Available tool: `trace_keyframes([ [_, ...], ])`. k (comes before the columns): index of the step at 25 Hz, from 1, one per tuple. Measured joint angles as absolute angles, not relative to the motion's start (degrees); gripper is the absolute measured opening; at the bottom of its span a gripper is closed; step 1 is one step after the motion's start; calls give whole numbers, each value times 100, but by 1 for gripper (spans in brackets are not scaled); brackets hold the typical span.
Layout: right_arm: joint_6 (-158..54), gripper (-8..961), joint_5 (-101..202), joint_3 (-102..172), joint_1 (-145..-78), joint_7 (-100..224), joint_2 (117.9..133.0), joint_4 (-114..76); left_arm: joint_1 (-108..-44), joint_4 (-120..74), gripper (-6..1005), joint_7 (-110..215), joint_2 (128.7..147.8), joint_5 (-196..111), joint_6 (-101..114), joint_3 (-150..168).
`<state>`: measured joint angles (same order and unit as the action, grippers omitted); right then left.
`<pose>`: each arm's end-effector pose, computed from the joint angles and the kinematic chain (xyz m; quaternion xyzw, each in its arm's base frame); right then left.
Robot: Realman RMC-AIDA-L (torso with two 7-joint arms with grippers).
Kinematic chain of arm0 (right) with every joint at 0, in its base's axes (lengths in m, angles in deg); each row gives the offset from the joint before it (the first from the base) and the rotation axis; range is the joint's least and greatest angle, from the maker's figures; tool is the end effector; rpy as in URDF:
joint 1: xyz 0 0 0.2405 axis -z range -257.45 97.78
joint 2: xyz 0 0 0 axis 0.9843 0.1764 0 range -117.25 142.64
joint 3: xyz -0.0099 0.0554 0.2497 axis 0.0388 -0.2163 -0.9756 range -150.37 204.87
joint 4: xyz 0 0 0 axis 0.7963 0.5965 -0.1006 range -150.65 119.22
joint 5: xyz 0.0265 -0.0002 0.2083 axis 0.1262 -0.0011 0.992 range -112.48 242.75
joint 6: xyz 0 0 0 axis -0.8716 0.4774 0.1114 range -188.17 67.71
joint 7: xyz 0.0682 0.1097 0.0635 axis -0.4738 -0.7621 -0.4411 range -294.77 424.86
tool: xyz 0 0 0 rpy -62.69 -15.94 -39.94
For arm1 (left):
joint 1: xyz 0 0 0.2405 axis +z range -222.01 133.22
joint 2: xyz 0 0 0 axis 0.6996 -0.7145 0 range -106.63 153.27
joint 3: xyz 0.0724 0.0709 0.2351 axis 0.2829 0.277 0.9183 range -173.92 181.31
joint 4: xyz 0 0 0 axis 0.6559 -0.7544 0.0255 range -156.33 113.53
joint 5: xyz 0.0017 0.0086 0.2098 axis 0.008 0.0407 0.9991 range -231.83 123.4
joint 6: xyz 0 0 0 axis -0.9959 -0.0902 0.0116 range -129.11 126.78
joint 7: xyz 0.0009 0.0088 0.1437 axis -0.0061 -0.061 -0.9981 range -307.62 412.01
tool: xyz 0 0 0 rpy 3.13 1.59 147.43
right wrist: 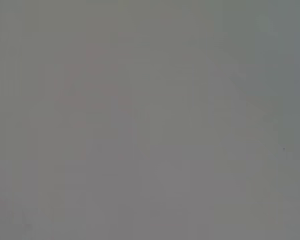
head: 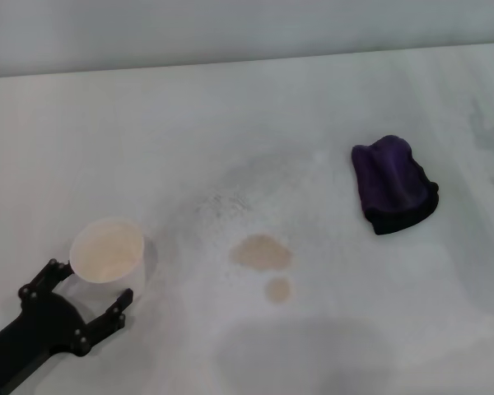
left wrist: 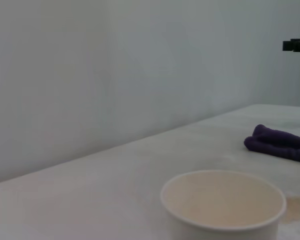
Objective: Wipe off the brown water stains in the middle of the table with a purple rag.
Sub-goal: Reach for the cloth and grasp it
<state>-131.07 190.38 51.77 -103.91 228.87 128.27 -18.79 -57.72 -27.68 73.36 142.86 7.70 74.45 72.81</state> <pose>0.3769 0.3210 0.0550 -0.6541 0.2245 0.2753 0.6678 -0.3481 0.2161 -0.0740 -0.8911 -0.1654 -0.2376 0.3495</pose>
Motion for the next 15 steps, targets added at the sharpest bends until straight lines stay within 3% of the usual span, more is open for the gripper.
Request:
trace_keyframes([
  [15, -13120, 453, 19038, 5177, -10382, 22888, 12819, -1884, -5140, -2677, 877, 6933, 14306, 178, 7996, 7303],
])
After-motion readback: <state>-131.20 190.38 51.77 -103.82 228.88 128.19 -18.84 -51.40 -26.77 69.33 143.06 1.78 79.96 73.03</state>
